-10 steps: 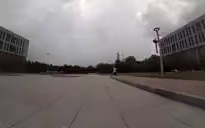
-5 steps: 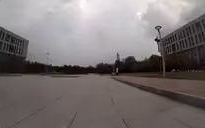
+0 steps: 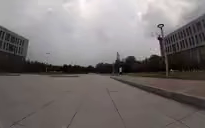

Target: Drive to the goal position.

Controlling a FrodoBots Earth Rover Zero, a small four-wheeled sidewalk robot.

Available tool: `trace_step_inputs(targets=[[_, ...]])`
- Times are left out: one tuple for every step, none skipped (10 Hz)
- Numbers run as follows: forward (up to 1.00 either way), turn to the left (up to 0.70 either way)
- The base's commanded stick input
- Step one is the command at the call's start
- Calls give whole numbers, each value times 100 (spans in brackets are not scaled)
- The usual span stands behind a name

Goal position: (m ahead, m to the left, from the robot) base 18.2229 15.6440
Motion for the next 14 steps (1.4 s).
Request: trace_step_inputs(targets=[[70, 34], [70, 0], [70, 0], [70, 0], [70, 0], [70, 0], [70, 0], [70, 0], [70, 0], [70, 0], [70, 16], [70, 34], [70, 5], [70, 3]])
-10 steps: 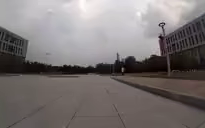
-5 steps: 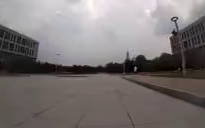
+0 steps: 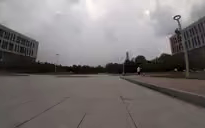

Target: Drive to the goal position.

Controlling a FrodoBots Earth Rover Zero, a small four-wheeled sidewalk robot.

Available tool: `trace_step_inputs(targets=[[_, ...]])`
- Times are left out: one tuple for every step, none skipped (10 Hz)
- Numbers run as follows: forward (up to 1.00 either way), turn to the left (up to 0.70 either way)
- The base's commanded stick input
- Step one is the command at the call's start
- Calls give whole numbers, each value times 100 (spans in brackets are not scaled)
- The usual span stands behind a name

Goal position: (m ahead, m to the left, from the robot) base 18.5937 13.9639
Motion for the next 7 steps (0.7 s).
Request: trace_step_inputs(targets=[[70, 1], [70, 0], [70, 0], [70, 0], [70, 0], [70, 0], [70, 0]])
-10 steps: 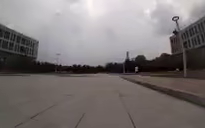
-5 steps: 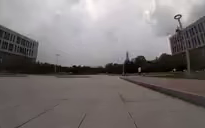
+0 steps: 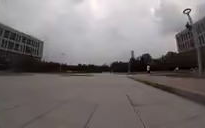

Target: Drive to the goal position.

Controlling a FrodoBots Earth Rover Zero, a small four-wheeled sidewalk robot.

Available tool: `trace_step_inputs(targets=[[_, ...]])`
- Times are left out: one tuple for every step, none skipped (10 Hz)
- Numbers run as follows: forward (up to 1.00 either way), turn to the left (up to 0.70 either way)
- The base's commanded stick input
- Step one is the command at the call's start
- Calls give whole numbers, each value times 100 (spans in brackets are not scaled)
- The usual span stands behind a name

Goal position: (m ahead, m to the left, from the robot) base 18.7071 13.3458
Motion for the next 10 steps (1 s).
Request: trace_step_inputs(targets=[[70, 0], [70, 0], [70, 1], [70, 2], [70, 4], [70, 35], [70, 35], [70, 32], [70, 16], [70, 1]])
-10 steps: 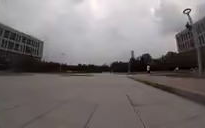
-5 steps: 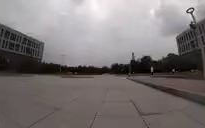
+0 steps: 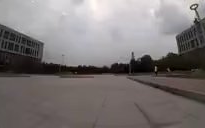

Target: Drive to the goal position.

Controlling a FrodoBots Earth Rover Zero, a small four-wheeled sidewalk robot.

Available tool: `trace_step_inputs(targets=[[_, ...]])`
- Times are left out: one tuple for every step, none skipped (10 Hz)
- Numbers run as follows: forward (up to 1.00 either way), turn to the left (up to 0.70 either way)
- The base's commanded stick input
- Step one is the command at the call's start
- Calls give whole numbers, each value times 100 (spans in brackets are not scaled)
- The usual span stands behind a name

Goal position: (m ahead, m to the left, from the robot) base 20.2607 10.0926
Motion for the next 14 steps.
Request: trace_step_inputs(targets=[[70, 0], [70, 0], [70, 0], [70, 0], [70, 0], [70, 0], [70, 0], [70, 0], [70, 0], [70, 0], [70, 0], [70, 0], [70, 0], [70, 0]])
